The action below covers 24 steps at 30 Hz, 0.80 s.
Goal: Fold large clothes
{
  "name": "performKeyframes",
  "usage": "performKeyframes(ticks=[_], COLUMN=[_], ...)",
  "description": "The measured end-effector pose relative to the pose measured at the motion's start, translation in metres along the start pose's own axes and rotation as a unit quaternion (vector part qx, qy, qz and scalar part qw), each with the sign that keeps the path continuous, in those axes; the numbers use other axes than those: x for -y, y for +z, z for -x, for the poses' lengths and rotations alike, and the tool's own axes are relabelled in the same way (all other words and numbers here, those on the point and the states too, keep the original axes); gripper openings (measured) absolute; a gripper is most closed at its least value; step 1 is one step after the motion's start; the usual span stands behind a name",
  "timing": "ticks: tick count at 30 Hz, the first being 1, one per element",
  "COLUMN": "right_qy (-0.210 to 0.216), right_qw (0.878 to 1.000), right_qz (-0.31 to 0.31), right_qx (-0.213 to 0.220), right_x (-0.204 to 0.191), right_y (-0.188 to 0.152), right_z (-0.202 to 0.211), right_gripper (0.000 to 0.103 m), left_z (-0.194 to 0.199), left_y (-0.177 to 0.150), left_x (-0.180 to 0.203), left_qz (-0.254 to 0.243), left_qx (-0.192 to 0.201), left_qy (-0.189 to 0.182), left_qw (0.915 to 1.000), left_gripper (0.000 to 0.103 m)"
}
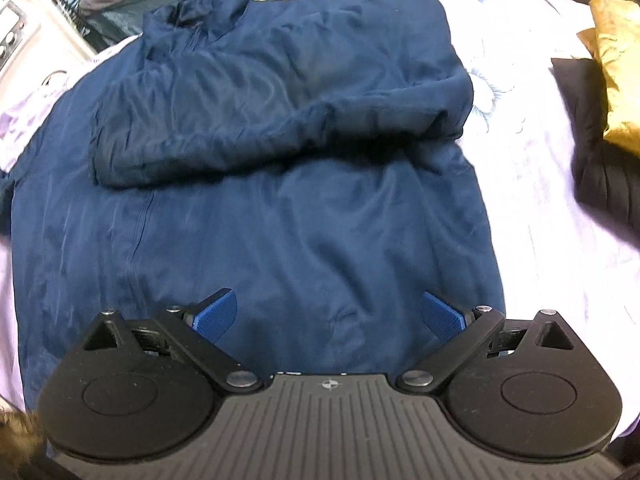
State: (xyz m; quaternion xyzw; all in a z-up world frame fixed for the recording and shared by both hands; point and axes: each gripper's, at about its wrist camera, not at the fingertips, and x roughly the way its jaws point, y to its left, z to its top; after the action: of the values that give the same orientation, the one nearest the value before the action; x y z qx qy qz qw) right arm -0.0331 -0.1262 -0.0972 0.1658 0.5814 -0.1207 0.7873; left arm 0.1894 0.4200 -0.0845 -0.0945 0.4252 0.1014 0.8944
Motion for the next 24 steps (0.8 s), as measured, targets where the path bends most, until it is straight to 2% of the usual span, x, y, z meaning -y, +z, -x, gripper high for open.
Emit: performKeyframes(ticks=[6, 10, 12, 13, 14, 15, 16, 18, 21, 24], right_qy=[-0.014, -0.023, -0.028, -0.031, -0.033, -0.035, -0.035, -0.036, -0.033, -0.031], right_qw=[1.0, 1.0, 0.999, 0.999, 0.999, 0.999, 0.999, 0.999, 0.999, 0.998], right_qz=[-0.001, -0.009, -0.011, -0.012, -0.013, -0.015, -0.016, -0.018, -0.022, -0.023], right_qx=[0.01, 0.014, 0.016, 0.016, 0.016, 0.016, 0.017, 0.022, 0.033, 0.041], right_x=[-0.011, -0.015, -0.016, -0.017, -0.017, -0.017, -0.017, -0.017, -0.016, -0.017], right_y=[0.0, 0.001, 0.001, 0.002, 0.002, 0.003, 0.004, 0.008, 0.016, 0.023], right_z=[0.009, 0.011, 0.011, 0.01, 0.009, 0.009, 0.009, 0.009, 0.009, 0.007], right_gripper=[0.099, 0.099, 0.099, 0.099, 0.099, 0.099, 0.099, 0.099, 0.099, 0.098], left_z=[-0.052, -0.076, -0.083, -0.083, -0.083, -0.08, -0.077, -0.064, -0.021, 0.024], left_y=[0.038, 0.041, 0.039, 0.037, 0.036, 0.035, 0.036, 0.04, 0.052, 0.056], left_x=[-0.036, -0.044, -0.044, -0.044, -0.044, -0.043, -0.043, -0.047, -0.058, -0.058], left_qz=[0.102, 0.126, 0.13, 0.131, 0.128, 0.125, 0.123, 0.13, 0.159, 0.155], left_qx=[-0.031, -0.057, -0.066, -0.062, -0.056, -0.051, -0.046, -0.021, 0.052, 0.116], left_qy=[0.002, -0.013, -0.011, -0.014, -0.019, -0.025, -0.028, -0.032, -0.042, -0.043], left_qw=[0.9942, 0.9903, 0.9892, 0.9894, 0.99, 0.9906, 0.9909, 0.9908, 0.985, 0.9802], left_gripper=[0.103, 0.103, 0.095, 0.084, 0.073, 0.068, 0.055, 0.051, 0.049, 0.048])
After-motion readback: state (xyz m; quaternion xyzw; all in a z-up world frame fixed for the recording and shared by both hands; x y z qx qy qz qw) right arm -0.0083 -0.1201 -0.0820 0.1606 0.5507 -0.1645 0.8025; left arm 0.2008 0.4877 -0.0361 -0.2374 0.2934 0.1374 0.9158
